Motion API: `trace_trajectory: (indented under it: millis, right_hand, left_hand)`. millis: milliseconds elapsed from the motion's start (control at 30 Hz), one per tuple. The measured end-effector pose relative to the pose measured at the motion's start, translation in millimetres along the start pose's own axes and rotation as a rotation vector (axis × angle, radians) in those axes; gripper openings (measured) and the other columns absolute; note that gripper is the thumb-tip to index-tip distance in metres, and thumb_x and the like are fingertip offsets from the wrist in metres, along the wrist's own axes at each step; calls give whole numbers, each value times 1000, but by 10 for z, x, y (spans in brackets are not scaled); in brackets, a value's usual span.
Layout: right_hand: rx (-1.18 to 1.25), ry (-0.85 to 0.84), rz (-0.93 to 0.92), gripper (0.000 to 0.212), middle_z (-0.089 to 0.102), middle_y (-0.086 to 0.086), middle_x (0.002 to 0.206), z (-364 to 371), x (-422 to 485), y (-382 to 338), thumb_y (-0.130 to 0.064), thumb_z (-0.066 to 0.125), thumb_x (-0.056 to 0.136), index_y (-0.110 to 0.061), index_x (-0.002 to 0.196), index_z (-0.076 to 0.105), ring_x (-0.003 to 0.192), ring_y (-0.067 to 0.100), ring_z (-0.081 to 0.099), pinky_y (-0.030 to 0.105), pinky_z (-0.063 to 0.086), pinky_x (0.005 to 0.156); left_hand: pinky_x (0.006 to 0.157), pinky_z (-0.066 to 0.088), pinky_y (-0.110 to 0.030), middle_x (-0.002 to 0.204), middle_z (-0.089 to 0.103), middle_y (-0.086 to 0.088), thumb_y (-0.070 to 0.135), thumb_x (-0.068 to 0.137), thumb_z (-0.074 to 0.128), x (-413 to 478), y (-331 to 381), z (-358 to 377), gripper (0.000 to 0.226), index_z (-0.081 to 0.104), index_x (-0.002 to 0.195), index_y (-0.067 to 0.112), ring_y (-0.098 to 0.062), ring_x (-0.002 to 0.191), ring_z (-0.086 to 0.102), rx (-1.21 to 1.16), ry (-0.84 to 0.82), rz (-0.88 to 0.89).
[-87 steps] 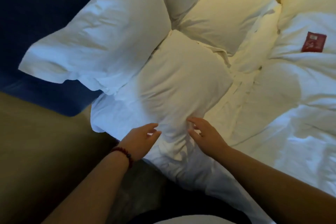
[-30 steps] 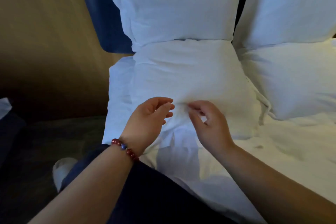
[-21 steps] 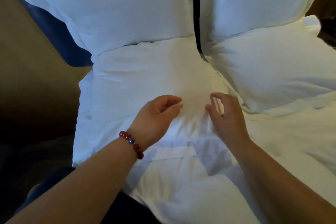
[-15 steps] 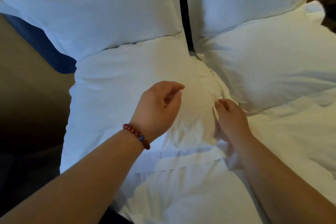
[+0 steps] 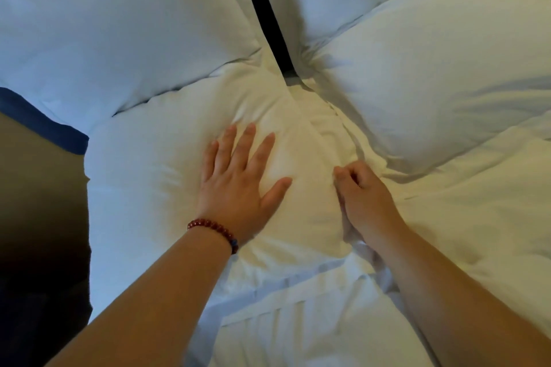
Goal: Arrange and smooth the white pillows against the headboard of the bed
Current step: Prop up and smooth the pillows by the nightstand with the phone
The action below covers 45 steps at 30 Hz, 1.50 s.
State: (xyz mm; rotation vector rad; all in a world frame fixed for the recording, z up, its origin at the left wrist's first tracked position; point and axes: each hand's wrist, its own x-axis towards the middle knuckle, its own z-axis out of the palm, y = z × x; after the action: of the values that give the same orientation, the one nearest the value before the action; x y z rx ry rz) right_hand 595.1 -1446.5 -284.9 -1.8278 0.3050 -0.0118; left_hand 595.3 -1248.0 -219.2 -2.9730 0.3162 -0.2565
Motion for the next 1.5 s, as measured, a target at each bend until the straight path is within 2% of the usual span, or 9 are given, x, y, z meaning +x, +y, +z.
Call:
trace_trajectory:
  millis: [167, 367, 567, 667, 800, 933, 1133, 1267, 1500]
  right_hand:
    - [239, -33, 155, 17, 68, -7, 74, 8, 46, -20, -37, 66, 88, -21, 85, 69, 73, 9, 62, 26, 43, 67]
    - [298, 405, 19, 21, 58, -8, 61, -53, -71, 14, -31, 65, 91, -16, 76, 62, 53, -1, 50, 14, 39, 55]
    - [163, -100, 166, 81, 73, 0, 97, -109, 644, -239, -79, 65, 56, -18, 110, 66, 94, 19, 68, 41, 51, 93]
    - [307, -268, 376, 69, 73, 1, 81, 28, 982, -405, -65, 82, 54, -13, 97, 69, 72, 23, 67, 42, 56, 78]
    - [322, -91, 277, 26, 64, 11, 65, 326, 1182, -520, -34, 78, 77, -12, 82, 66, 62, 26, 61, 27, 49, 67]
    - [127, 273, -133, 32, 47, -4, 59, 422, 1009, -482, -31, 63, 89, -17, 65, 49, 56, 9, 40, 15, 32, 51]
    - [255, -76, 81, 49, 71, 1, 104, 507, 1515, -763, -57, 70, 79, -15, 104, 70, 97, 18, 65, 35, 51, 84]
    - [331, -258, 173, 74, 58, 14, 131, 727, 1952, -1216, -48, 76, 78, -3, 132, 55, 118, 32, 57, 44, 47, 99]
    - [459, 157, 53, 15, 65, -2, 73, 1009, 2133, -1029, -30, 69, 86, -17, 78, 68, 70, 18, 59, 29, 49, 64]
  left_hand:
    - [120, -2, -45, 163, 9, -1, 72, 89, 9, 54, -48, 95, 75, 10, 153, 34, -24, 150, -2, -7, 7, 21]
    - [120, -6, -43, 163, 5, 1, 74, 87, 3, 90, -47, 102, 76, 6, 153, 36, -22, 149, -6, -48, 14, 21]
    - [117, 16, -41, 158, 26, 6, 71, 88, 12, 139, 3, -130, 71, 25, 149, 37, -19, 146, 15, -131, 42, -1]
    - [110, 27, -40, 144, 48, 1, 62, 89, 23, 447, -90, -367, 67, 46, 140, 26, -22, 137, 34, -230, 217, -50]
    - [120, -3, -44, 163, 2, 0, 69, 91, 16, 793, -267, -350, 70, 17, 152, 34, -22, 149, -11, -46, 50, -96]
    - [119, -6, -48, 163, -10, 1, 76, 85, 5, 903, -292, -123, 78, 3, 153, 38, -24, 148, -17, 3, -58, -128]
    - [120, 0, -48, 163, -5, -1, 71, 87, 10, 944, -285, -223, 75, 10, 153, 35, -23, 149, -11, 10, 52, -107]
    - [119, -4, -51, 161, -21, -4, 68, 91, 15, 1219, -391, -273, 75, 2, 155, 30, -26, 145, -26, 84, 194, -154]
    - [118, -9, -53, 155, -34, -4, 71, 89, 8, 1362, -499, -117, 78, -10, 153, 32, -27, 140, -36, 93, 93, -207]
